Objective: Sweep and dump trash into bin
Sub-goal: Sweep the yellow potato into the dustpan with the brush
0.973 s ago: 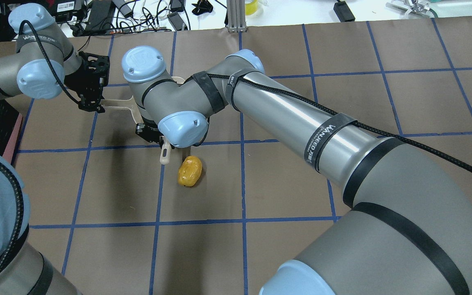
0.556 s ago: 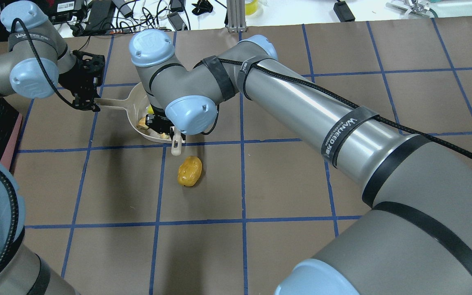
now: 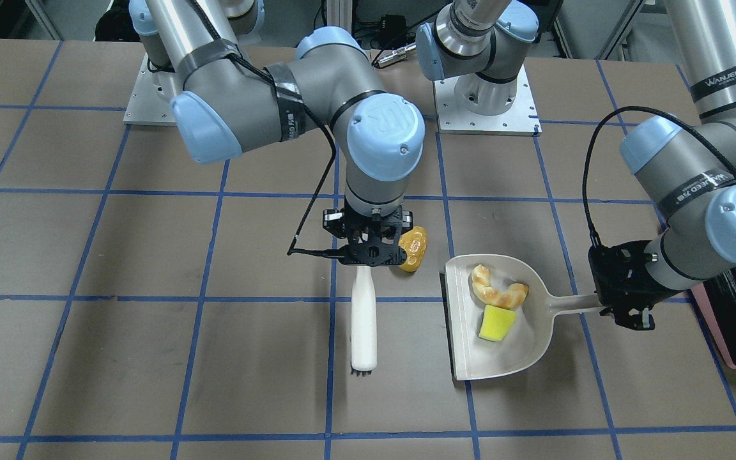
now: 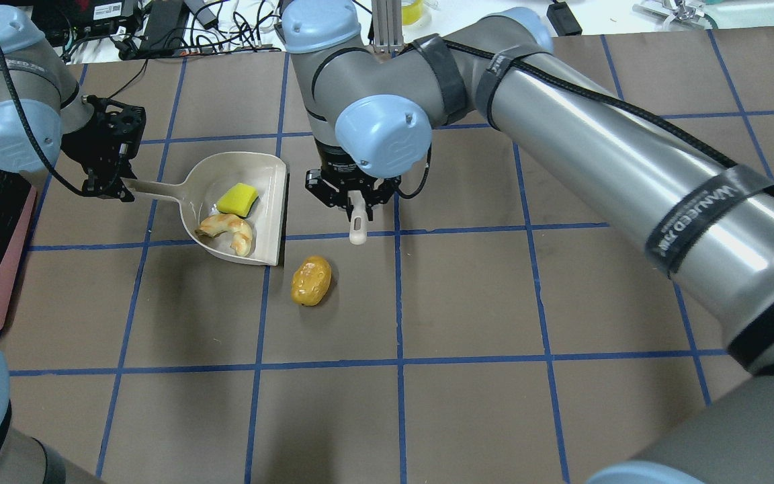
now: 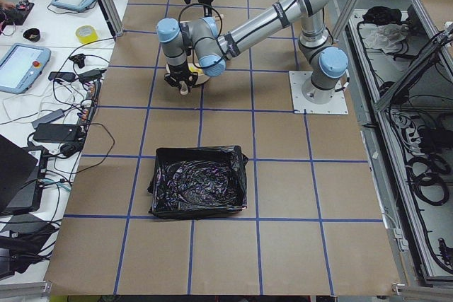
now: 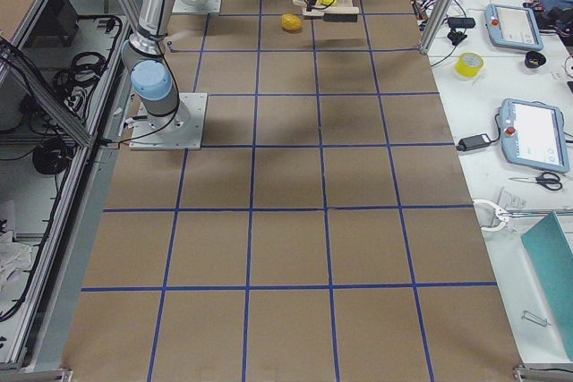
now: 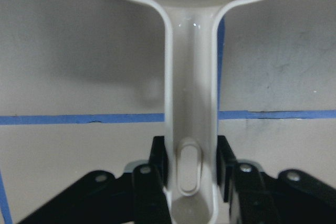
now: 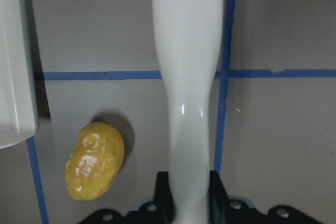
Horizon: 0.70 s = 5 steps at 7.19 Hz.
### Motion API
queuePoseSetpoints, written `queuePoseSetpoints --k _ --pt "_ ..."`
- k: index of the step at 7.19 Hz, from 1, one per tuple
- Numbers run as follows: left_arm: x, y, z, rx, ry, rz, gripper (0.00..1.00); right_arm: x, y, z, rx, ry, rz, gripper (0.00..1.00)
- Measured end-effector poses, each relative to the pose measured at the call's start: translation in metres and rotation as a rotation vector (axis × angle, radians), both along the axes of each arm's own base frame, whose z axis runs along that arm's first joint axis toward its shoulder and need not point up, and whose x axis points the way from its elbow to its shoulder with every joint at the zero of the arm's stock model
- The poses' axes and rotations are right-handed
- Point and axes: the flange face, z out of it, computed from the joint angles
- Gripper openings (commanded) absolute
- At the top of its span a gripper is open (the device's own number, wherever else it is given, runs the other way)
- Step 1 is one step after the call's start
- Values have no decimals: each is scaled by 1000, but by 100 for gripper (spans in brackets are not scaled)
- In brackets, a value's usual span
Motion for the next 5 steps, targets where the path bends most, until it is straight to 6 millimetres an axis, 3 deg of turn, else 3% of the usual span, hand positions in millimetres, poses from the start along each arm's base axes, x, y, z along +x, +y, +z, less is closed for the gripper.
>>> queuePoseSetpoints --k 3,4,5 --pt "-16 50 3 25 4 -2 0 -36 66 -20 -9 15 -181 0" --pt "-21 65 3 31 5 -2 0 -31 90 -26 -13 23 -225 0" --pt "-26 80 4 31 1 -2 0 -15 113 -34 -16 31 -241 0"
